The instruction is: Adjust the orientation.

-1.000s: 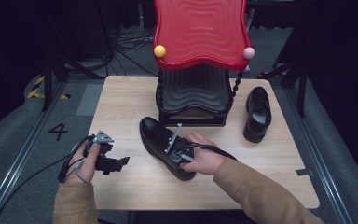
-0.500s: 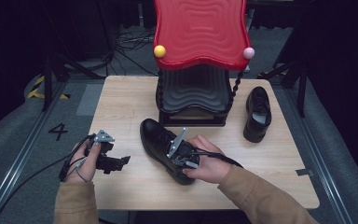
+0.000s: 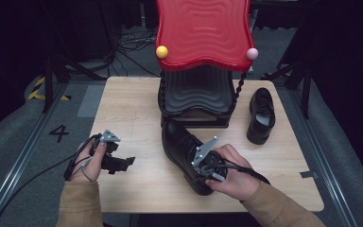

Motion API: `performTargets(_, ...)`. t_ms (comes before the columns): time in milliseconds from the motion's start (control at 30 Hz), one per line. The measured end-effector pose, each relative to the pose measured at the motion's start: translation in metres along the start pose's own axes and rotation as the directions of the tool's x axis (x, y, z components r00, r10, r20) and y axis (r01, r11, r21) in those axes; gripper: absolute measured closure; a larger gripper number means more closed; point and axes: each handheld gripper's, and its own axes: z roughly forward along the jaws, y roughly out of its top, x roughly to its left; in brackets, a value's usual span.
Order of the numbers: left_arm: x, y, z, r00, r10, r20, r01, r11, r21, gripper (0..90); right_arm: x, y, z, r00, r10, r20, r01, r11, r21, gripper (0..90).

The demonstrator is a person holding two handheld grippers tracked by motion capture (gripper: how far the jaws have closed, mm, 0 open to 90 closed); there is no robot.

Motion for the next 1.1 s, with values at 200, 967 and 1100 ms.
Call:
performTargets(200, -0.001, 0.002, 0.003, 1.0000, 0.004, 0.002, -0.004, 1.0000, 0.002, 19.9, 0.000, -0.018, -0.007, 0.9980, 0.060, 0.022, -0.060, 0.998, -0.014, 80.1)
performTargets(967, -0.003, 0.003, 0.006, 1.0000, 0.007, 0.006, -0.007, 0.9999, 0.014, 19.9, 0.005, -0.057, 0.021, 0.9799, 0.140, 0.142, -0.143, 0.990, 0.013, 78.9)
performTargets(1100, -0.003, 0.003, 0.006, 1.0000, 0.004, 0.008, -0.004, 0.9999, 0.012, 19.9, 0.006, -0.060, 0.022, 0.9804, 0.140, 0.139, -0.143, 0.990, 0.011, 79.0)
